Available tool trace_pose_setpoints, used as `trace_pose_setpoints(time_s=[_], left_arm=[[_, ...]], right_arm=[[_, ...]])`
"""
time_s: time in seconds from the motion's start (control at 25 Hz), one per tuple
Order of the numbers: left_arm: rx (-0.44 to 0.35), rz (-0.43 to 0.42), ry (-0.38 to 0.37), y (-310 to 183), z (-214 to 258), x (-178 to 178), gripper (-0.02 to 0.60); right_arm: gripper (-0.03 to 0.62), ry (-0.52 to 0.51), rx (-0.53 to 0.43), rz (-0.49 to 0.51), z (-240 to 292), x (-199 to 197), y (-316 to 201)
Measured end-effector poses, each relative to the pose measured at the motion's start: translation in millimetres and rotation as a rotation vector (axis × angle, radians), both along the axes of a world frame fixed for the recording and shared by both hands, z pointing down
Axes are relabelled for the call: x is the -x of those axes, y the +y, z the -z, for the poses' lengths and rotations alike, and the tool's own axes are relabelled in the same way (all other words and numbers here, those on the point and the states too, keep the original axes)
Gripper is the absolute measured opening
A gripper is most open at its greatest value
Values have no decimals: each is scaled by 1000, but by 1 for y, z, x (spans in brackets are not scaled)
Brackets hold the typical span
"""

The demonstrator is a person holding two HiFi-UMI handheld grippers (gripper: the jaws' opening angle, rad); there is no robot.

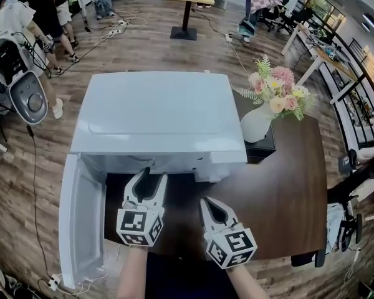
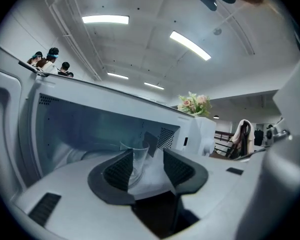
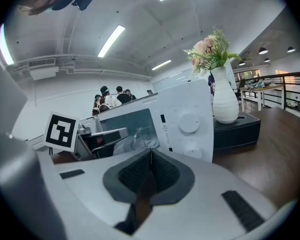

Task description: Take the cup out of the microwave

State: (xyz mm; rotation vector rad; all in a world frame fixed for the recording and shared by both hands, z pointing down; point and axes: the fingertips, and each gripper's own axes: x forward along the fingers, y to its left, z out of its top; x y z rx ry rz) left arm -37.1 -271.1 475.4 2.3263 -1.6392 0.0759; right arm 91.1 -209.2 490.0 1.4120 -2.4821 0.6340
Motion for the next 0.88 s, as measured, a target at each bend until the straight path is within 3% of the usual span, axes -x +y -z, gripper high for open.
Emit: trace_pose_setpoints(time_s=[0.24, 0.44, 0.88], left_arm=[[24, 33, -18, -33, -18, 6, 330], [19, 91, -43, -53, -29, 13, 339], [12, 64, -85, -89, -44, 4, 339]], right_arm=[[-6, 16, 29, 4, -13, -1, 0], [-6, 28, 54, 13, -20, 5, 0], [-6, 50, 99, -2, -29, 2, 1]])
